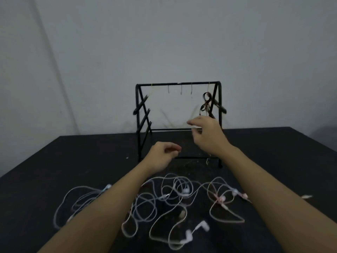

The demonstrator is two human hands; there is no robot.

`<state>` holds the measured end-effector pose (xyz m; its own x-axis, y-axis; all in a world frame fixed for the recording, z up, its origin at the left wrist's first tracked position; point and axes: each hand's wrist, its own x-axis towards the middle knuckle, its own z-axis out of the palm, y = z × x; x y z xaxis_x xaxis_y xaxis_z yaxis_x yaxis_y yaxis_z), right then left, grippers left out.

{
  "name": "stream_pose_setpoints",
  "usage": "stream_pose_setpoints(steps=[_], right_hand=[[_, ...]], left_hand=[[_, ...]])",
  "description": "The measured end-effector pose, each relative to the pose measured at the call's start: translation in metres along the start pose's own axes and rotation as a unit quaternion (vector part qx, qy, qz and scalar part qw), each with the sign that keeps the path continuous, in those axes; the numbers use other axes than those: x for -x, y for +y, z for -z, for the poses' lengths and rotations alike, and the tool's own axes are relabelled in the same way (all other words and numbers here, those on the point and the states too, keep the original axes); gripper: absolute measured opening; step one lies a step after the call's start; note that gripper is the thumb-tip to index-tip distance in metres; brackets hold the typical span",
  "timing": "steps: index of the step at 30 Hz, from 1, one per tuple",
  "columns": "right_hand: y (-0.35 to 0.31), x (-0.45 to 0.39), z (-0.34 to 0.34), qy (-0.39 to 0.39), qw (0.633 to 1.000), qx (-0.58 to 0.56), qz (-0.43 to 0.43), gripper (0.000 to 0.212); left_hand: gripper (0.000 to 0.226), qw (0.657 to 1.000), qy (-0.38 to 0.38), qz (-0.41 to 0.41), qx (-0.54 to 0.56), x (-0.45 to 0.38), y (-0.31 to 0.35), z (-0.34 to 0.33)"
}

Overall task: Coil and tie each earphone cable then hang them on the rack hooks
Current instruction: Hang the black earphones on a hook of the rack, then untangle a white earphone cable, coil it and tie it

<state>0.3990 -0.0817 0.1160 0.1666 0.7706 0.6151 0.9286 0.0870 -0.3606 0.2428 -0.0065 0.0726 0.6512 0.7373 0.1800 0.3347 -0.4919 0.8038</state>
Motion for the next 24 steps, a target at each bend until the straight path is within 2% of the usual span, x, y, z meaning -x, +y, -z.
stream_pose_setpoints(steps=[4,9,16,20,24], right_hand=[[-0.041,0.045,-0.03,-0.092,0.995,-0.008,-0.023,0.031],[-0.089,0.087,-0.066,-0.14,0.989,-0.024,-0.048,0.03],[-0.134,0.106,-0.106,-0.179,0.982,-0.039,-0.034,0.03],[-0.148,0.104,-0.125,-0.195,0.979,0.005,-0.052,0.023],[-0.159,0.101,-0.145,-0.226,0.965,0.084,-0.105,0.03]], left_hand=[[0.021,0.999,0.0,-0.017,-0.033,0.057,-0.017,0.026],[0.021,0.997,0.023,-0.013,-0.076,0.115,-0.04,0.064],[0.03,0.98,0.136,0.055,-0.136,0.157,-0.086,0.101],[0.024,0.984,0.109,0.055,-0.128,0.162,-0.102,0.095],[0.023,0.985,0.101,0.052,-0.127,0.159,-0.11,0.083]])
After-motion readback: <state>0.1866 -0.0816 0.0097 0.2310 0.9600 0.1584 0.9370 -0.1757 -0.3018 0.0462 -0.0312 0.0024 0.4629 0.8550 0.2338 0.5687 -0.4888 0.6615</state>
